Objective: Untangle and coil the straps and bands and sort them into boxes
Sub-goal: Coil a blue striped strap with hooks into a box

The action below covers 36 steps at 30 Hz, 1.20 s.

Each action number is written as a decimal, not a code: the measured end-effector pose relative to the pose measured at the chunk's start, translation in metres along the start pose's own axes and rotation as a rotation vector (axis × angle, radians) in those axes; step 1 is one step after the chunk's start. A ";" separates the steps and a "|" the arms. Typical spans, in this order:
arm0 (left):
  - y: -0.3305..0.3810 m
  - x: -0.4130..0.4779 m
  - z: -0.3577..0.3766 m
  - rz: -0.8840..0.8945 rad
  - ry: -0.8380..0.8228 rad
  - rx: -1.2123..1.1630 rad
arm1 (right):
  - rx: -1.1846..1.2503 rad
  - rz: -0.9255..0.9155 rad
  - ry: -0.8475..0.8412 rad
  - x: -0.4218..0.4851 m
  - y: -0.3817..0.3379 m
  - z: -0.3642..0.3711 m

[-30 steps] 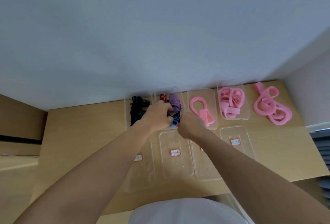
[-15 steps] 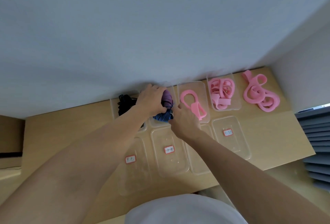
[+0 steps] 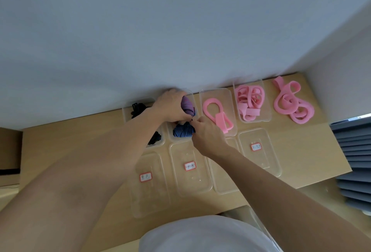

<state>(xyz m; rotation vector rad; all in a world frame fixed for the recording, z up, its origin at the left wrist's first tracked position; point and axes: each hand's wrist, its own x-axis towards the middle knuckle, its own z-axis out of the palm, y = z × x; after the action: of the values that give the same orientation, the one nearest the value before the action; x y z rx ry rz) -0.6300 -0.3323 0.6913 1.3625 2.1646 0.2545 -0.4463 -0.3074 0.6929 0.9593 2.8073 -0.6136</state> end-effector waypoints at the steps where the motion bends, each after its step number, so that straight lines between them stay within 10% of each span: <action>1: 0.001 0.001 -0.004 -0.010 -0.012 -0.025 | 0.016 -0.010 0.011 -0.001 0.001 0.000; 30: 0.005 -0.048 0.000 0.035 0.237 -0.048 | 0.045 0.064 0.019 0.001 -0.003 0.005; 36: 0.015 -0.078 0.033 0.047 -0.029 0.299 | -0.035 0.042 0.033 0.002 -0.003 0.011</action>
<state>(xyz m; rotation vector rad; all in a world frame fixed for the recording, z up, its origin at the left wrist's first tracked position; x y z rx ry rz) -0.5753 -0.3982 0.6983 1.5696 2.2132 -0.0756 -0.4500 -0.3128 0.6832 1.0284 2.8085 -0.5473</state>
